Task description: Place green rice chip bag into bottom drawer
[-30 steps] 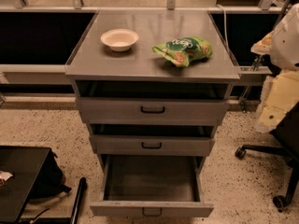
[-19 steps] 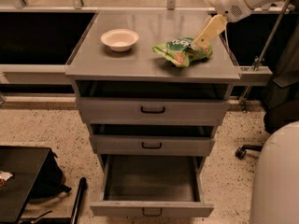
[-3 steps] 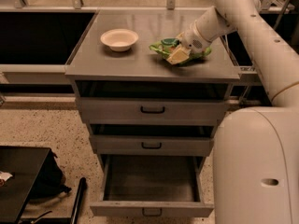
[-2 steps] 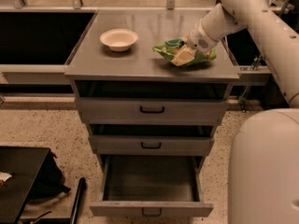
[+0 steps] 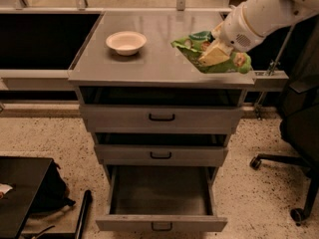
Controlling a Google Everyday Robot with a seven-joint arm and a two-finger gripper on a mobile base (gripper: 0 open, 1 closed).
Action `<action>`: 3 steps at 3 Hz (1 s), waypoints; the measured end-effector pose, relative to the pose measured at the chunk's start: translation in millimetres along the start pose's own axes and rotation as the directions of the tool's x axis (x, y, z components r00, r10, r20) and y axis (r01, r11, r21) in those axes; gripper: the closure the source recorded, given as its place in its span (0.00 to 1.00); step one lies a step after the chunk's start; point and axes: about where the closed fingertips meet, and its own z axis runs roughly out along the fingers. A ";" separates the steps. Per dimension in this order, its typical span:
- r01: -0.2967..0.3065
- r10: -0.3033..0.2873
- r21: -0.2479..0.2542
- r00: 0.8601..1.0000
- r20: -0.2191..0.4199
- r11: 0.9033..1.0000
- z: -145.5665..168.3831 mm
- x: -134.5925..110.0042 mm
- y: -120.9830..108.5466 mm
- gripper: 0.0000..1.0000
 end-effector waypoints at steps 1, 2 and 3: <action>-0.001 0.001 0.001 1.000 -0.029 1.000 -29.9 1.5 47.8 1.00; -0.016 0.015 -0.069 1.000 -0.014 0.998 -25.3 11.9 76.0 1.00; -0.028 0.034 -0.152 0.999 0.031 0.988 33.0 32.3 86.3 1.00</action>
Offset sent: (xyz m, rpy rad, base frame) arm -0.1023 0.0037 -0.0544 0.0592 0.1853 0.0734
